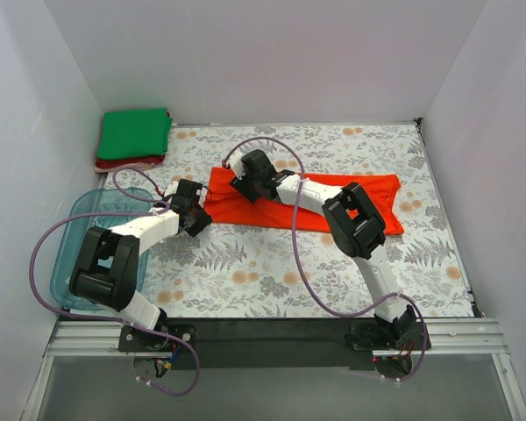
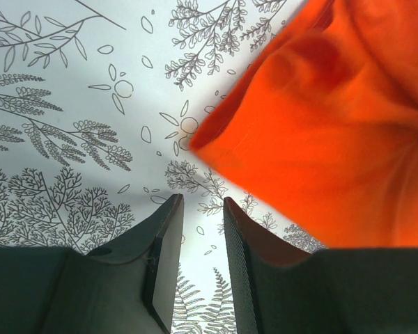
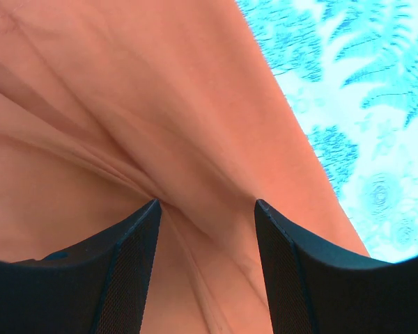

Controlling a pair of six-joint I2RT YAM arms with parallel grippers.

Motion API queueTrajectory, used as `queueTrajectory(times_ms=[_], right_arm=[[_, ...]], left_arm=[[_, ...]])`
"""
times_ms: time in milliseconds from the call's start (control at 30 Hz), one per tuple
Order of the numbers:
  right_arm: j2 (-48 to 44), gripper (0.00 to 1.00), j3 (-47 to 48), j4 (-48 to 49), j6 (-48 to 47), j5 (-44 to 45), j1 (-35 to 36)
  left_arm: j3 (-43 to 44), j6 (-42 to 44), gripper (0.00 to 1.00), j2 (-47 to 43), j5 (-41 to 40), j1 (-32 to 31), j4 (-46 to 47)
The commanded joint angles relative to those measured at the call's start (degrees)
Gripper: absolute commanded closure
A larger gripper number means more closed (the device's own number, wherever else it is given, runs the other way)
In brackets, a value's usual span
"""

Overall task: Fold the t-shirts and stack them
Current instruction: Fold the tshirt

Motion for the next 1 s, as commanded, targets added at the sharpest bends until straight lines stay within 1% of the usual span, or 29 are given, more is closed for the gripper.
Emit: queueTrajectory(times_ms=[0,100,200,267,300,367,400,433,500,567,700,800,967], right_arm=[[0.79,0.37,4.67,1.06,2.41,1.86,-1.84],[-1.31,0.37,5.56,0.00,3.30,-0.60,-2.72],[-4.57,0.37,3.63,-0.88,4.35,-2.79,-3.60],[-7.98,0.37,0.30,-0.88,5.75,-4.81,-4.74],[-9.40,0.38,-1.02,-0.88,8.19,-5.60,-5.36],[-13.60,0.39,-5.76,-0.79,11.10,-10.42,-8.08],[-15.19,0.40,-7.61,-0.79,14.60,-12.36,-9.13],[-16.60,0.42,-9.28,-0.62,15.85,-16.99,-11.49],[-20.65,0.47,-14.46,0.52,17.96,-20.63,-13.61],[-22.93,0.50,-17.71,0.88,19.98,-23.70,-15.90],[-28.03,0.56,-27.28,1.76,22.45,-27.49,-18.89],[-30.59,0.61,-33.17,3.43,23.95,-30.57,-21.61],[-33.14,0.68,-38.29,4.57,24.74,-33.82,-22.85]], left_arm=[[0.54,0.32,0.70,-2.90,-2.35,-0.02,-1.03],[1.94,0.49,0.69,-3.78,-2.70,-0.02,-1.64],[4.23,1.19,0.68,-3.52,-3.05,-0.02,-1.65],[7.11,2.69,0.68,-2.55,-3.06,-0.02,-1.65],[8.00,3.13,0.69,-2.03,-2.97,-0.02,-1.73],[10.98,3.92,0.73,0.17,-1.83,-0.02,-1.73],[12.05,4.10,0.74,1.13,-1.22,0.07,-1.65],[13.01,4.36,0.75,3.06,-0.34,-0.02,-1.56],[15.74,4.98,0.77,5.61,-0.16,-0.02,-1.47],[17.50,5.24,0.78,9.03,0.46,0.07,-1.38],[21.45,5.33,0.79,14.14,0.11,0.60,-1.21],[22.60,5.24,0.79,17.12,0.37,1.39,-1.21],[22.78,5.07,0.79,19.95,0.02,2.44,-2.00]])
